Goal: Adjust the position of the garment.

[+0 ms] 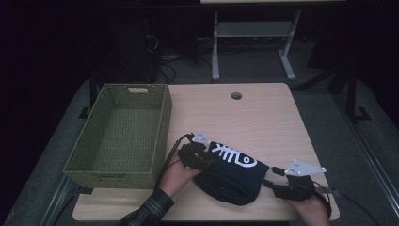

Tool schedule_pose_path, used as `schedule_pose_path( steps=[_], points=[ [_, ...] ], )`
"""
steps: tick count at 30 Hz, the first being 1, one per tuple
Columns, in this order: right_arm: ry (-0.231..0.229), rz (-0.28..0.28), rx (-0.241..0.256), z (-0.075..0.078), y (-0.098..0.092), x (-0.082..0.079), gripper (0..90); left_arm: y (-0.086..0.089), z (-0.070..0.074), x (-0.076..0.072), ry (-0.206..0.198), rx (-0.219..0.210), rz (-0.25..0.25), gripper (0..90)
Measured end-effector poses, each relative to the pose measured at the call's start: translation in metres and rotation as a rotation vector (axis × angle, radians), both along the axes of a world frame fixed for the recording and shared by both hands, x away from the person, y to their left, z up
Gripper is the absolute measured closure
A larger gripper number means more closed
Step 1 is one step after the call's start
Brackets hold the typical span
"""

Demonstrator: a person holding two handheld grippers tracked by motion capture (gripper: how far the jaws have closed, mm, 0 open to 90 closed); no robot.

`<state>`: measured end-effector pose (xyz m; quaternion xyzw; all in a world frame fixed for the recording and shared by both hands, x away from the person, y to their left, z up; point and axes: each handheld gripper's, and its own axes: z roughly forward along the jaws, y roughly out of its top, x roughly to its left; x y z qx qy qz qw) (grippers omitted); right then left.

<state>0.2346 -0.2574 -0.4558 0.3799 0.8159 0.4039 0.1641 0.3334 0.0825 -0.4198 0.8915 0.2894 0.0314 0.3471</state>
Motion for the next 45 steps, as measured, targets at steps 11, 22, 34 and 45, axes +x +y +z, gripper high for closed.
schedule_pose_path(
  steps=[11, 22, 34, 45],
  points=[
    [0.060, -0.129, -0.085, -0.024, -0.022, 0.017, 12.4, 0.001, -0.018, 0.015, 0.046, 0.029, 0.034, 26.3],
    [0.067, -0.136, -0.072, -0.027, -0.023, 0.023, 10.9, -0.003, -0.032, 0.017, 0.090, 0.040, 0.006, 21.1],
    [0.070, -0.135, -0.070, -0.027, -0.023, 0.023, 11.0, -0.006, -0.035, 0.015, 0.102, 0.048, -0.027, 33.7],
    [0.073, -0.135, -0.069, -0.027, -0.023, 0.023, 10.7, -0.007, -0.035, 0.021, 0.188, 0.014, -0.076, 63.5]
  ],
)
